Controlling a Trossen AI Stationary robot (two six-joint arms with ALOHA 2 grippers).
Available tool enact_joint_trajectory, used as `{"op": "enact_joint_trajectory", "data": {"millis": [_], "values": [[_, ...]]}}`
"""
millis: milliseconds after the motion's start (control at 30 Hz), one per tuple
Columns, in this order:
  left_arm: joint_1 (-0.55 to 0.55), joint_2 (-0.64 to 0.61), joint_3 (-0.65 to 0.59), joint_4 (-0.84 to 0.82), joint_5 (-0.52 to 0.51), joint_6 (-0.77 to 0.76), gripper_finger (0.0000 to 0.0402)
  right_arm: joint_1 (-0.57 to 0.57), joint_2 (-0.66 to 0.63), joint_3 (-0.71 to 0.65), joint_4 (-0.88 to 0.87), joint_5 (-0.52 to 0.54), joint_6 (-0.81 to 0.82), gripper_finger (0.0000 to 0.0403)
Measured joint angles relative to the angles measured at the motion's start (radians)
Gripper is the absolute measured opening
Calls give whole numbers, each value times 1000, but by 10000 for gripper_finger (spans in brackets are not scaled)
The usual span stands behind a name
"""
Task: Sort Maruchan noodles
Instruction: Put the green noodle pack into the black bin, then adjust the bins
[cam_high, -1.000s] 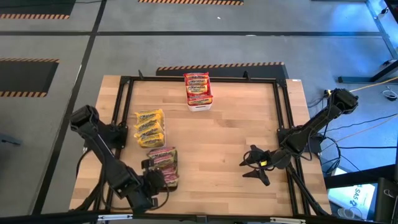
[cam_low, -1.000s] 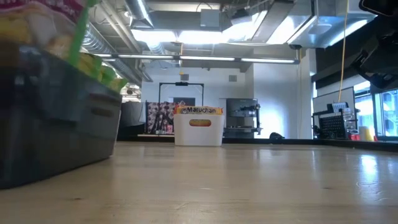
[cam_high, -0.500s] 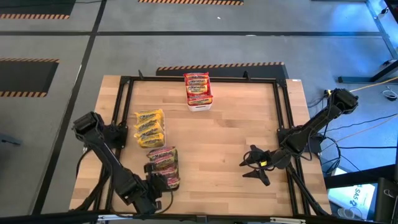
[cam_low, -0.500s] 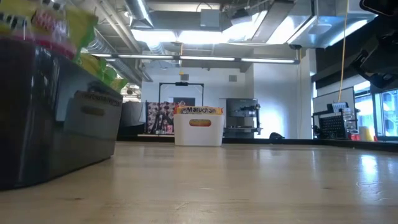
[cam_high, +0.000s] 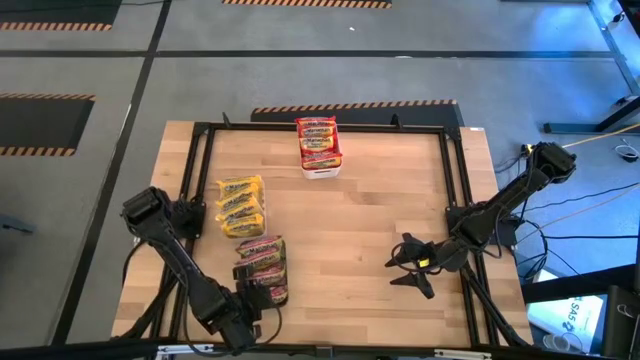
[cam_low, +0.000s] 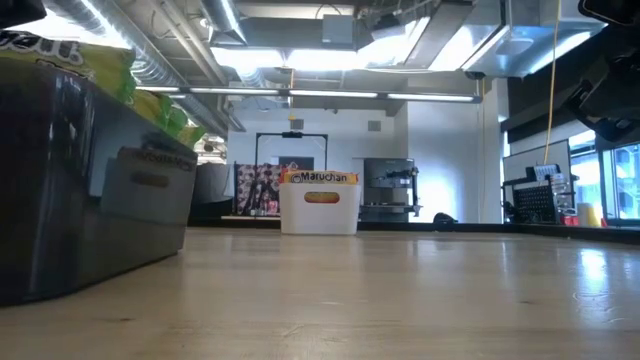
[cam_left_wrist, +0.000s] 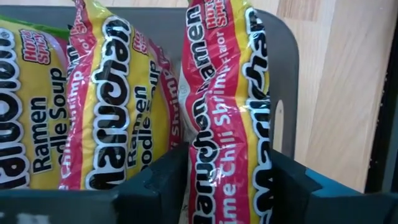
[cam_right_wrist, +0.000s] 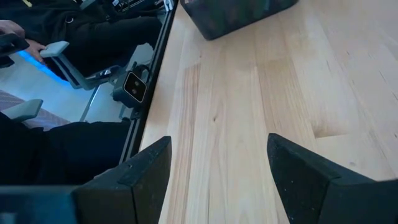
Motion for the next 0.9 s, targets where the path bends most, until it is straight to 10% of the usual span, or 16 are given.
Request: {"op": "enact_joint_trajectory", "data": {"millis": [400,733,900], "values": [[47,-145,0,-39,251,-20,184,0,0,0,0,0,0,241],[101,-282,2,327,-283,199,184,0,0,0,0,1,-3,241],[228,-187,1,621,-133,538,184,0,0,0,-1,0,-26,241]]}}
